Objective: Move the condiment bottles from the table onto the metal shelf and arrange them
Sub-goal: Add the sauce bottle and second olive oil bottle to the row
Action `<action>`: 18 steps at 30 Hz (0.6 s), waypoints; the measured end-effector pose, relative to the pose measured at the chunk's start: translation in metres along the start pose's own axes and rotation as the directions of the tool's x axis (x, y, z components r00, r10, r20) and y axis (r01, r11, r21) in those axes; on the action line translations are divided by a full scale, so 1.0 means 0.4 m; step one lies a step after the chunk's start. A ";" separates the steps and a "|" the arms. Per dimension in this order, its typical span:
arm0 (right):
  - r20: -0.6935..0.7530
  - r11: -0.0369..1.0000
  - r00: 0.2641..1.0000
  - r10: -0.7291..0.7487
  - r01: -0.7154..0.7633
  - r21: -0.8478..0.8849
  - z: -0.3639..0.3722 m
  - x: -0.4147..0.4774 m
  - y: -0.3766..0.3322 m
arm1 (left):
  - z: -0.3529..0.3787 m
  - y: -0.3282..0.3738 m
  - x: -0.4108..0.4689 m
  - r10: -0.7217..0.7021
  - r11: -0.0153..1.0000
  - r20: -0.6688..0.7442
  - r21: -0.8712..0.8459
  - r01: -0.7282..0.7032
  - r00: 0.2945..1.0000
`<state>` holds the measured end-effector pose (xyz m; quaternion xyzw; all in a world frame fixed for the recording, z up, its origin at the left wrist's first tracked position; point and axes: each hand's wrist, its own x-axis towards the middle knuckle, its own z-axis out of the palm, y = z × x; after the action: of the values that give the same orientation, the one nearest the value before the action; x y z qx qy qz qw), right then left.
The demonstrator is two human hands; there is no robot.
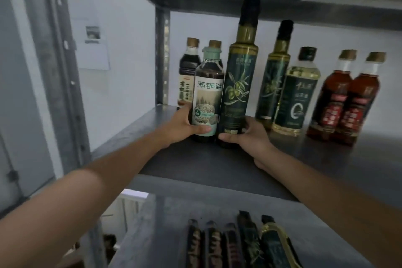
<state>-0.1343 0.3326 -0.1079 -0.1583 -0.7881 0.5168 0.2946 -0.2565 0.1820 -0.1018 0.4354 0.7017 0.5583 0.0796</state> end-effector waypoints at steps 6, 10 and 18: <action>0.043 0.999 0.999 -0.032 0.032 0.001 0.140 0.031 -0.037 | -0.121 -0.055 -0.017 -0.068 0.997 -0.116 -0.048 0.063 0.991; -0.001 0.999 1.000 -0.026 0.025 -0.029 0.183 0.051 -0.042 | -0.139 -0.068 -0.006 -0.113 0.992 -0.178 -0.077 0.101 0.977; -0.124 0.996 0.992 -0.029 0.018 -0.090 0.203 0.049 -0.032 | -0.143 -0.080 -0.001 -0.140 0.984 -0.162 -0.136 0.119 0.977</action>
<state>-0.1996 0.2796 -0.1140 -0.1942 -0.7920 0.4667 0.3423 -0.3072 0.1408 -0.1084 0.3333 0.6962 0.6304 0.0827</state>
